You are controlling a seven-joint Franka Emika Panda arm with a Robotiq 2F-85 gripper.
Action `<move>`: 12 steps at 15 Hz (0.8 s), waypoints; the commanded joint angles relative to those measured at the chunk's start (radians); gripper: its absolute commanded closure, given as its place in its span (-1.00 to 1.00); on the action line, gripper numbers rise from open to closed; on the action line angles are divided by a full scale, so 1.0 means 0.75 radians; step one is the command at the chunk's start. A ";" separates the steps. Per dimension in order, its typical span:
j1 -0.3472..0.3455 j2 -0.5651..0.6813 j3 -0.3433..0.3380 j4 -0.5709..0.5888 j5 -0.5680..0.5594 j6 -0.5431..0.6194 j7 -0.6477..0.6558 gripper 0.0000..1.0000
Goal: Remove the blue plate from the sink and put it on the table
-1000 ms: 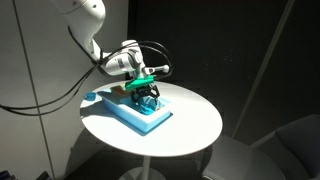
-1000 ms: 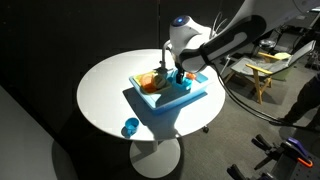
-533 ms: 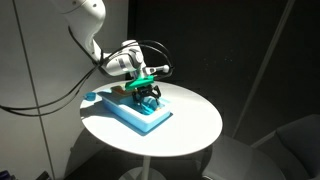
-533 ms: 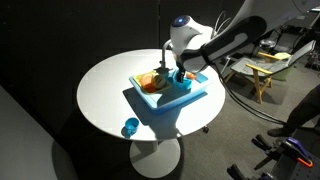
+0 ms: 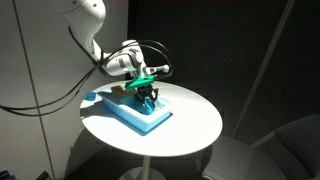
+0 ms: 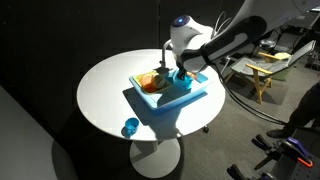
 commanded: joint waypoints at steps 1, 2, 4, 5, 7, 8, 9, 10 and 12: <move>0.013 -0.021 -0.019 -0.020 -0.027 0.011 0.042 0.77; 0.013 -0.022 -0.020 -0.022 -0.028 0.012 0.043 0.91; 0.014 -0.024 -0.021 -0.024 -0.030 0.013 0.044 1.00; 0.013 -0.026 -0.020 -0.026 -0.028 0.013 0.044 1.00; 0.006 -0.034 -0.009 -0.032 -0.011 0.011 0.036 0.97; 0.003 -0.038 -0.003 -0.035 -0.003 0.008 0.032 0.97; 0.000 -0.047 0.004 -0.042 0.008 0.005 0.030 0.98; -0.001 -0.054 0.009 -0.048 0.014 0.004 0.029 0.98; 0.000 -0.072 0.019 -0.064 0.023 0.005 0.028 0.98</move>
